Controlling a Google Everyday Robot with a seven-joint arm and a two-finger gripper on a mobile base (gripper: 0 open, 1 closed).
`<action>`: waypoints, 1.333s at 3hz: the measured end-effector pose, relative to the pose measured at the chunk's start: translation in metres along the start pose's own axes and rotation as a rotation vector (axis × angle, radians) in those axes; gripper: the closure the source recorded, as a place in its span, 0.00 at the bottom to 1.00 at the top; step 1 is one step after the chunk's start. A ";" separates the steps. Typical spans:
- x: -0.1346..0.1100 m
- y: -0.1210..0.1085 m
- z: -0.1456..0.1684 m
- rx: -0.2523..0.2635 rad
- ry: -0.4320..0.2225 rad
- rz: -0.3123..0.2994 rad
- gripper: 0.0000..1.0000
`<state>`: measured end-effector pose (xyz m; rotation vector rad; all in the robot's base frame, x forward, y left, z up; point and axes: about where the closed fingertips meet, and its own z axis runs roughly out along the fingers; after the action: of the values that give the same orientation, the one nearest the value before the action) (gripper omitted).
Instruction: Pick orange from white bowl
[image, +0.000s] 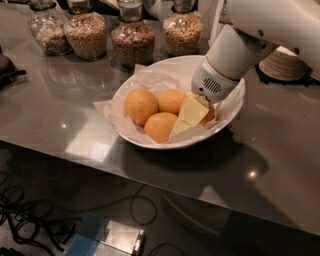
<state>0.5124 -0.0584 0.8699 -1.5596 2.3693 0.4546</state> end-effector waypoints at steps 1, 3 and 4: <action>0.005 0.002 0.003 0.013 0.025 0.013 0.30; 0.002 0.001 -0.003 0.013 0.025 0.013 0.76; 0.001 0.001 -0.004 0.013 0.025 0.013 0.98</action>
Offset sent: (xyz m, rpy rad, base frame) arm -0.0303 -0.0213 -0.0668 -0.1966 0.0471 -0.1006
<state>0.5110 -0.0607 0.8729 -1.5541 2.3973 0.4238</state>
